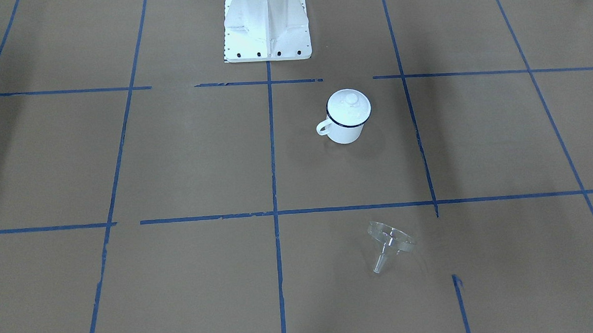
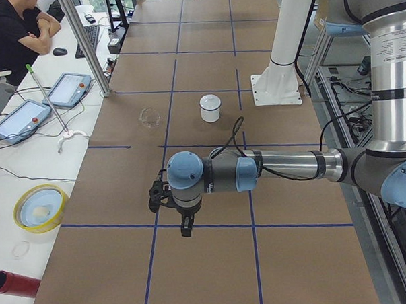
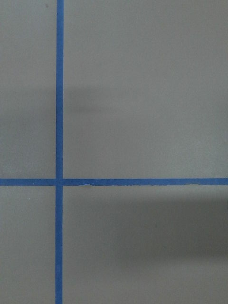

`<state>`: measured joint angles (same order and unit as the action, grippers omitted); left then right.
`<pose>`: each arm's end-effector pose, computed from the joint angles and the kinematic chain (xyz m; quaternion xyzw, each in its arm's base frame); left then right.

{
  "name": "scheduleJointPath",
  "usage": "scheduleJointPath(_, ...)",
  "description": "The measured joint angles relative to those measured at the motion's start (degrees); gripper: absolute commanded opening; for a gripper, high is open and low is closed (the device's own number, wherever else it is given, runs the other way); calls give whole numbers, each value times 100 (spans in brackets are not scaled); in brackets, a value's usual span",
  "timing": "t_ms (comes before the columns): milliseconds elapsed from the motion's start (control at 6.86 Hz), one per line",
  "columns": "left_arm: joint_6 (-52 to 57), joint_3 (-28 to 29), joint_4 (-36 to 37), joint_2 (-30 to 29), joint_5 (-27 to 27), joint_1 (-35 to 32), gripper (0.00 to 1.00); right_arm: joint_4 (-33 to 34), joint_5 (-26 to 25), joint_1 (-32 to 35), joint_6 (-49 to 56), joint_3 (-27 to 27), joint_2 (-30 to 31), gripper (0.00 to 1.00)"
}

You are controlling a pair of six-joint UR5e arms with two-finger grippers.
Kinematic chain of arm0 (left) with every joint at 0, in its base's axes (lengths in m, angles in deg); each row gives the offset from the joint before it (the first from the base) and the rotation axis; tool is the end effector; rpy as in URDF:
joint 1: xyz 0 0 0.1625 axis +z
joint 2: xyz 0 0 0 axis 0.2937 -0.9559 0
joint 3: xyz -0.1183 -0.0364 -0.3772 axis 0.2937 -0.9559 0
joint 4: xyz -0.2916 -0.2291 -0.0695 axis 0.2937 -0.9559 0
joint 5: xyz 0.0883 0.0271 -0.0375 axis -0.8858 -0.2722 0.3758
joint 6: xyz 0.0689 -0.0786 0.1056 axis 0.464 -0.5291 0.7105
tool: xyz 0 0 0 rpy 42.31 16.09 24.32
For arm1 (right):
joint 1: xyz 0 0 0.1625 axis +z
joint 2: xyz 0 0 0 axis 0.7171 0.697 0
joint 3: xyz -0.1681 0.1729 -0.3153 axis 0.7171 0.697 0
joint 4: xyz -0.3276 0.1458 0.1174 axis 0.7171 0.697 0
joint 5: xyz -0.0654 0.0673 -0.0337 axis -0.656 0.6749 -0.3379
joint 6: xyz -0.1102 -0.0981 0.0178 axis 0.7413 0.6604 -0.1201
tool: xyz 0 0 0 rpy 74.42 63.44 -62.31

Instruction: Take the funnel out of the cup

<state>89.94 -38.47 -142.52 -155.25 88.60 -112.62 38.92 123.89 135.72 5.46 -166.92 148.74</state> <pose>-0.0607 -0.3998 0.6433 0.0389 0.4103 0.0217 0.9109 0.0347 -0.4083 0.6783 -0.0094 -0.3520 0.0052 0.9359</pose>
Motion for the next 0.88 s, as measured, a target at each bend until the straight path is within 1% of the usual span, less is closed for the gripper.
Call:
scheduleJointPath(292,17,102,-59,112,348,0,100,0,0,0,0,5,0,100)
scheduleJointPath(875,4,88,-63,43,305,12,100,0,0,0,0,4,0,100)
